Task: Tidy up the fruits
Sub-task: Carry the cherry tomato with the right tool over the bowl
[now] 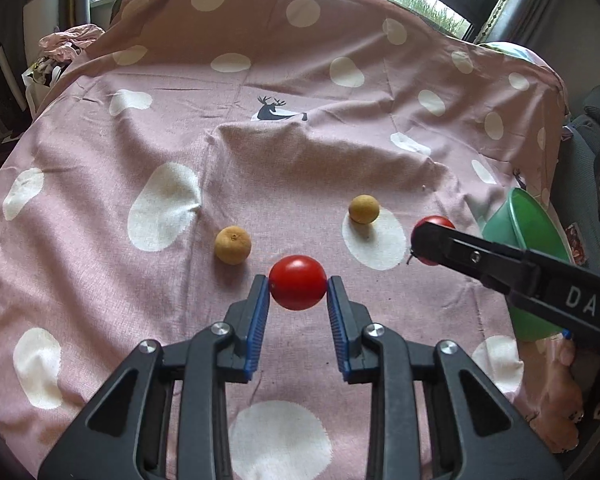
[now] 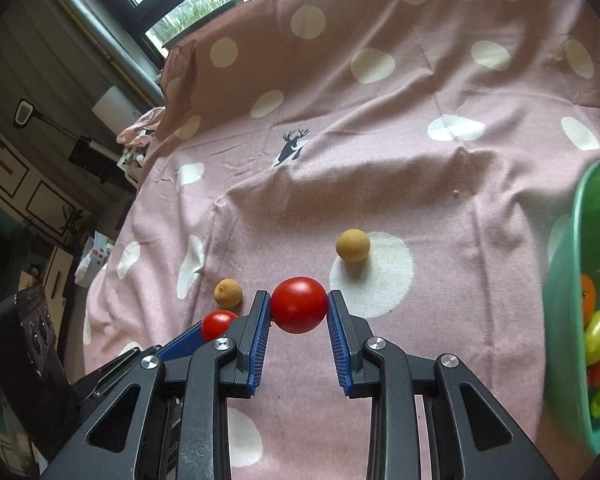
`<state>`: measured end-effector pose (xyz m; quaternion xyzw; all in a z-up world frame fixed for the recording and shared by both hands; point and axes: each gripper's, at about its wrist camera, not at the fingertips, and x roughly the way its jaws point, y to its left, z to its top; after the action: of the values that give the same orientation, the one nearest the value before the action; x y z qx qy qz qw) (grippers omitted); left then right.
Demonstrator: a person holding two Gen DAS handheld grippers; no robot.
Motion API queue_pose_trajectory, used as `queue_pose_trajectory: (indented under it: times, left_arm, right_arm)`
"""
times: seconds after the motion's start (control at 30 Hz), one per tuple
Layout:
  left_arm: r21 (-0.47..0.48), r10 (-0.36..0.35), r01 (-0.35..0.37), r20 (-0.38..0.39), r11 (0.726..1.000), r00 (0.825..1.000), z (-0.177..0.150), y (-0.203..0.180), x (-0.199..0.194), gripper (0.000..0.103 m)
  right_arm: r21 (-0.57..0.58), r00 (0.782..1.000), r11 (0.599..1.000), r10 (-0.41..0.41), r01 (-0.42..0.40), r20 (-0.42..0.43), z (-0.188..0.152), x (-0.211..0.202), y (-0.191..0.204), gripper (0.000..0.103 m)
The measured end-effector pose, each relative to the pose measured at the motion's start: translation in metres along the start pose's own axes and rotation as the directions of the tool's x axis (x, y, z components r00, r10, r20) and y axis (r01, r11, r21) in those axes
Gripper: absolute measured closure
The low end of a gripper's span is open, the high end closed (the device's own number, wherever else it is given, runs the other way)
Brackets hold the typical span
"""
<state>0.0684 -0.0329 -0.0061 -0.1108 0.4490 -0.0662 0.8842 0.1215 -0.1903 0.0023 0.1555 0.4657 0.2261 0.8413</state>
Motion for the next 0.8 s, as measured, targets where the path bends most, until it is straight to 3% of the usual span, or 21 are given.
queue_pose_trajectory:
  times: [0.17, 0.4, 0.53, 0.6, 0.67, 0.8]
  left_arm:
    - [0.035, 0.003, -0.005, 0.047, 0.999, 0.999, -0.003, -0.019, -0.021, 0.074]
    - [0.092, -0.129, 0.116, 0.151, 0.989, 0.98, 0.004, -0.066, -0.063, 0.074]
    - [0.11, -0.177, 0.161, 0.153, 0.981, 0.972, 0.011, -0.098, -0.059, 0.074]
    - [0.084, -0.19, 0.179, 0.145, 0.98, 0.971, 0.014, -0.103, -0.055, 0.074]
    - [0.074, -0.197, 0.188, 0.147, 0.979, 0.969, 0.015, -0.101, -0.057, 0.074]
    - [0.041, -0.113, 0.107, 0.172, 0.993, 0.979, 0.014, -0.078, -0.066, 0.074]
  right_arm:
    - [0.019, 0.999, 1.0, -0.018, 0.017, 0.043, -0.014, -0.033, -0.014, 0.073]
    - [0.062, 0.978, 0.997, -0.065, 0.053, 0.199, -0.017, -0.093, -0.043, 0.073]
    - [0.119, 0.958, 0.991, -0.083, 0.052, 0.273, -0.014, -0.121, -0.068, 0.073]
    - [0.148, 0.956, 0.987, -0.1, 0.06, 0.278, -0.015, -0.129, -0.081, 0.073]
    - [0.151, 0.962, 0.988, -0.06, 0.02, 0.265, -0.015, -0.129, -0.089, 0.073]
    - [0.102, 0.983, 0.992, 0.061, -0.08, 0.175, -0.016, -0.105, -0.081, 0.072]
